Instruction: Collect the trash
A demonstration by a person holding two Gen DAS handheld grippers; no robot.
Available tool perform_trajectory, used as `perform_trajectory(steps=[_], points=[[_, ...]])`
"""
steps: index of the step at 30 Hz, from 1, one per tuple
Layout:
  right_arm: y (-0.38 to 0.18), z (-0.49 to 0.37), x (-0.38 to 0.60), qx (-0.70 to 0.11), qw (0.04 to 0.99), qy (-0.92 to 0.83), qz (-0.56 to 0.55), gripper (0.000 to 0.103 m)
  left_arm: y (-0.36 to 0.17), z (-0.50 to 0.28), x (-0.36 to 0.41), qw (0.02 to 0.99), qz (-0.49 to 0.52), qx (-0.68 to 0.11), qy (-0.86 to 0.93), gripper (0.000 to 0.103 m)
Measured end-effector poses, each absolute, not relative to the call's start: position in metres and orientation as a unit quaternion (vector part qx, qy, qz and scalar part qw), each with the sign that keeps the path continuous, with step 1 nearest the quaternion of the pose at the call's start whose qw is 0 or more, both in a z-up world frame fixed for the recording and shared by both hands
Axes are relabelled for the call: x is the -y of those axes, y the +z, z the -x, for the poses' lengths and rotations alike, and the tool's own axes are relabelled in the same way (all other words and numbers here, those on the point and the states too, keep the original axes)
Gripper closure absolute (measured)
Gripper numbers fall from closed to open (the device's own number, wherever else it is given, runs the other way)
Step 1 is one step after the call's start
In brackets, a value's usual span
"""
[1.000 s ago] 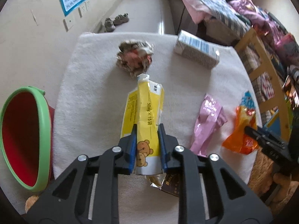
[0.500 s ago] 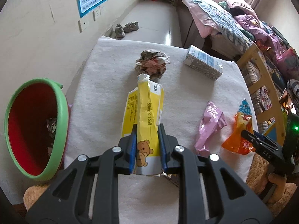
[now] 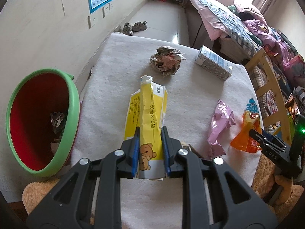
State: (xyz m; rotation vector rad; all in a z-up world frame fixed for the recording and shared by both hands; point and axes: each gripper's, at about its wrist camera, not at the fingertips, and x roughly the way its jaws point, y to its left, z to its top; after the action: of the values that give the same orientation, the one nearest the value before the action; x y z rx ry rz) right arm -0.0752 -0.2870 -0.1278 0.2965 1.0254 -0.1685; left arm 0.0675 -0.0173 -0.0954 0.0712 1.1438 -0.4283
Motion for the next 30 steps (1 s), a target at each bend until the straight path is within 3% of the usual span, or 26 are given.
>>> perform_trajectory(steps=[9,30], points=[[-0.12,0.07,0.276,-0.489,0.862,-0.077,-0.106,0.055,-0.095,-0.064,-0.002,0.822,-0.017,-0.536,-0.19,0.082],[-0.045,0.029,0.184,-0.433,0.898,0.042,-0.065,0.056,-0.081,-0.056,-0.033,0.834,0.006,-0.524,-0.171,0.082]])
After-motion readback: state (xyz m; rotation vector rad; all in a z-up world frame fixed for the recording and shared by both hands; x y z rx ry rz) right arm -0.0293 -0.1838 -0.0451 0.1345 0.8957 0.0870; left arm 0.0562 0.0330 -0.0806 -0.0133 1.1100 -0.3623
